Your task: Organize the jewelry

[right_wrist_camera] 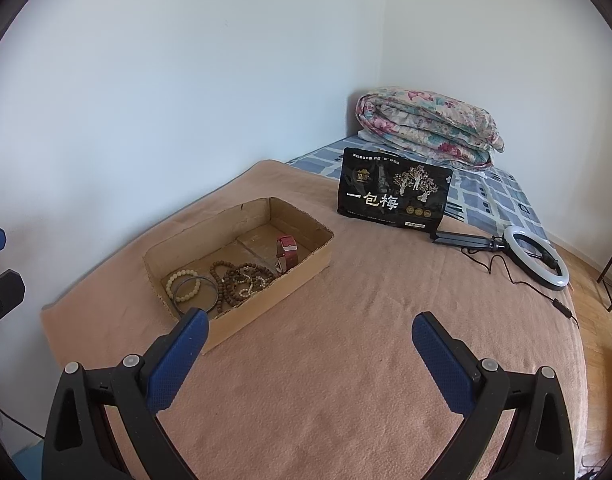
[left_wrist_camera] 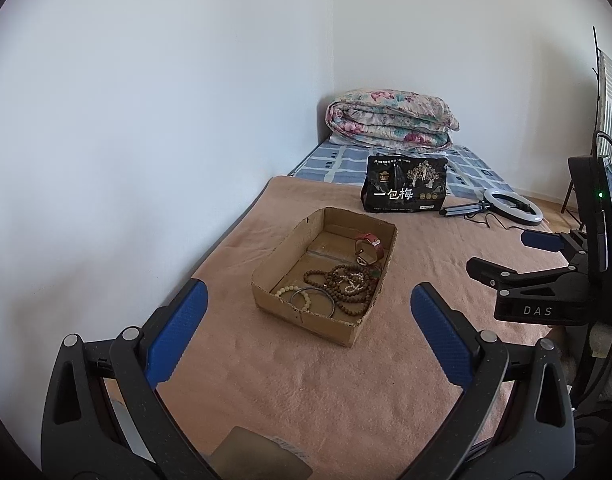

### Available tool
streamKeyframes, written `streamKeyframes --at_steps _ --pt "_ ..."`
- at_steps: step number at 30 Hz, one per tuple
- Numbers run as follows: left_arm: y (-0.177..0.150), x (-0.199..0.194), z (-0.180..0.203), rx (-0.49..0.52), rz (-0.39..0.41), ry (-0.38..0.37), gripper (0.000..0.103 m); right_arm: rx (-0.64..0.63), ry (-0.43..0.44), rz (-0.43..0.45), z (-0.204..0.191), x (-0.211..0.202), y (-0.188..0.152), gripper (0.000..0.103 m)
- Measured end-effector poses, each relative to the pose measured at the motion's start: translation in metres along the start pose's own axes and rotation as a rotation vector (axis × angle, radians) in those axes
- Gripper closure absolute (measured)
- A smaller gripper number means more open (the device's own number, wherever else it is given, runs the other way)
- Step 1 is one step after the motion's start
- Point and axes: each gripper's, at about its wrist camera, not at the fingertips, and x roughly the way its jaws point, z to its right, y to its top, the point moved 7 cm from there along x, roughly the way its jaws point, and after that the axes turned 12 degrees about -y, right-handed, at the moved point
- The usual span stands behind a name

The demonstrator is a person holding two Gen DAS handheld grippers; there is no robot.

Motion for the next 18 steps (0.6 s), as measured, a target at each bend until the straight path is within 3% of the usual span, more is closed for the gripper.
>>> streamKeyframes --at_steps 18 --pt "-0.0006 0.0018 -0.0028 -0.016 0.002 0.002 0.000 -0.003 0.014 -0.007 -0.0044 0.0013 -0.0029 0.000"
